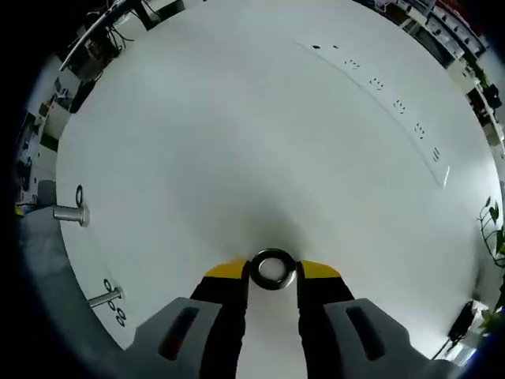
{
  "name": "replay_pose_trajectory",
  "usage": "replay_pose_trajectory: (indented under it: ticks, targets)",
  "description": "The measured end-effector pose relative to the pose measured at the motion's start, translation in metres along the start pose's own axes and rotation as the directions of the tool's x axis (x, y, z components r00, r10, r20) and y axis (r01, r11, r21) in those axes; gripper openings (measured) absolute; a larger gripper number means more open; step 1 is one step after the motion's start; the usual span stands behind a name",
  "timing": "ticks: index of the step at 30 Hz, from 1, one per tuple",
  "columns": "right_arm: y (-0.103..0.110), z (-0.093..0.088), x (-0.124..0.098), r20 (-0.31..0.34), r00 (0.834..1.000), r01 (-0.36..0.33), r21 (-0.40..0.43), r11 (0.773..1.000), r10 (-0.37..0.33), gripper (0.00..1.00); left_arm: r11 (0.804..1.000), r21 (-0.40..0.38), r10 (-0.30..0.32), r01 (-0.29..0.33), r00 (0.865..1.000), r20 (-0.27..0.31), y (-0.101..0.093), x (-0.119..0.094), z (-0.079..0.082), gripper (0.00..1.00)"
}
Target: Place the washer onto the threaded stud by aligning its center hole with the stud, sliding it down to the base, and recovering from edge contact or off-axis alignment until the washer reaches the visible bottom stop.
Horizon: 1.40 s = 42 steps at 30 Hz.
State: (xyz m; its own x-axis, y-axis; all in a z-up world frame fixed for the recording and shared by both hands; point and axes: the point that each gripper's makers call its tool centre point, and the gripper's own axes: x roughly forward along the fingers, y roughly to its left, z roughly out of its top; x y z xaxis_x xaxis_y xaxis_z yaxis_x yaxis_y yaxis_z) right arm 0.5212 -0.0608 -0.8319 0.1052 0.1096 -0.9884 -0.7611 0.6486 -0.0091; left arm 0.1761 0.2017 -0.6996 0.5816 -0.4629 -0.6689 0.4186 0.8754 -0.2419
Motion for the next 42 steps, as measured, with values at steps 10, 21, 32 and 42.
replay_pose_trajectory:
  ticks: [10, 21, 32, 42]
  targets:
    - [-0.0003, -0.0021, -0.0007, -0.054, 0.999, -0.007, -0.023, 1.000, 0.006, 0.25, 1.000, -0.002, 0.002, -0.002, 1.000, -0.002, 0.0011, 0.0003, -0.0001, 0.26]
    - [0.0003, -0.0057, 0.0001, -0.092, 0.996, -0.017, -0.098, 0.995, 0.007, 0.27, 1.000, -0.006, 0.004, -0.004, 1.000, 0.001, 0.0022, 0.0002, 0.0004, 0.25]
    - [0.0037, -0.0058, -0.0002, -0.112, 0.994, -0.015, -0.147, 0.989, -0.001, 0.25, 1.000, -0.008, 0.006, -0.006, 1.000, 0.004, 0.0022, -0.0001, 0.0010, 0.24]
    - [0.0024, -0.0068, -0.0021, -0.077, 0.997, -0.001, -0.090, 0.996, -0.006, 0.23, 1.000, -0.011, 0.009, -0.009, 1.000, 0.004, 0.0025, -0.0001, 0.0010, 0.23]
